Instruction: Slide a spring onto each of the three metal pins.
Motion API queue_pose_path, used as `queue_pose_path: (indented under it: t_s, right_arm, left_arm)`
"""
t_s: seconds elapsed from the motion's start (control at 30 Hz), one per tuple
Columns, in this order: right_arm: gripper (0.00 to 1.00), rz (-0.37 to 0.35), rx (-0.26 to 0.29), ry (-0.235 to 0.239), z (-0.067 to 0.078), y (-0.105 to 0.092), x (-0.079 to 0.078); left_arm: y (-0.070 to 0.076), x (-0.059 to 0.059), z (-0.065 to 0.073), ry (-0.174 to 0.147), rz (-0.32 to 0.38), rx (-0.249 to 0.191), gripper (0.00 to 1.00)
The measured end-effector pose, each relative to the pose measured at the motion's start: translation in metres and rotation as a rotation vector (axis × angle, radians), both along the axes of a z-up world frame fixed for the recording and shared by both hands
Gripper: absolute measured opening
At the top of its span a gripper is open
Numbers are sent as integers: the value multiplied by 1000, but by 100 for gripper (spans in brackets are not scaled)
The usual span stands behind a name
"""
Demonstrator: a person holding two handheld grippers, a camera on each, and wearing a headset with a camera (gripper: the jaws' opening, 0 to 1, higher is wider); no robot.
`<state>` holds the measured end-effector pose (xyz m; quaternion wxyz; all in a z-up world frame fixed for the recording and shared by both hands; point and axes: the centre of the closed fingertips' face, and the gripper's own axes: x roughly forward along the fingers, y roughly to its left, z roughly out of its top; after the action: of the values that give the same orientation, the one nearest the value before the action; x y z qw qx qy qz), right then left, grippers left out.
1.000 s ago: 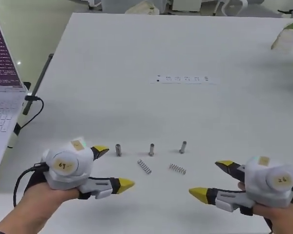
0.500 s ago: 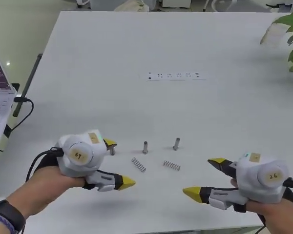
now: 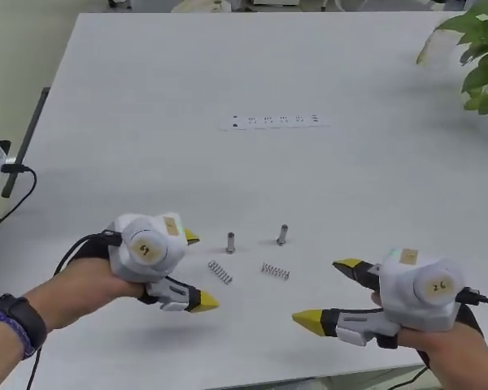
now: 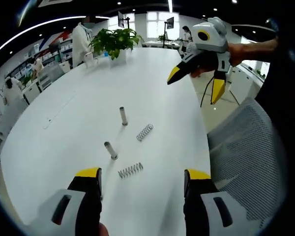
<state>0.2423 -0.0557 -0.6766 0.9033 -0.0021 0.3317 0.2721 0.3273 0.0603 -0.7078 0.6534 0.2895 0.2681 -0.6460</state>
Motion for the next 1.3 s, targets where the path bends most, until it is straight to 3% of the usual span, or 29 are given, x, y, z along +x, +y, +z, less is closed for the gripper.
queue_pose_path:
  t_s: [0.33, 0.9, 1.3]
  right_arm:
    - [69, -13, -3, 14, -2, -5, -2]
    - [67, -24, 3, 38, -7, -8, -4]
    - [65, -29, 18, 47, -11, -8, -5]
  left_arm:
    - [-13, 0, -21, 17, -58, 34, 61]
    - [-21, 7, -55, 14, -145, 123, 53]
    - [-26, 9, -73, 42, -154, 157, 46]
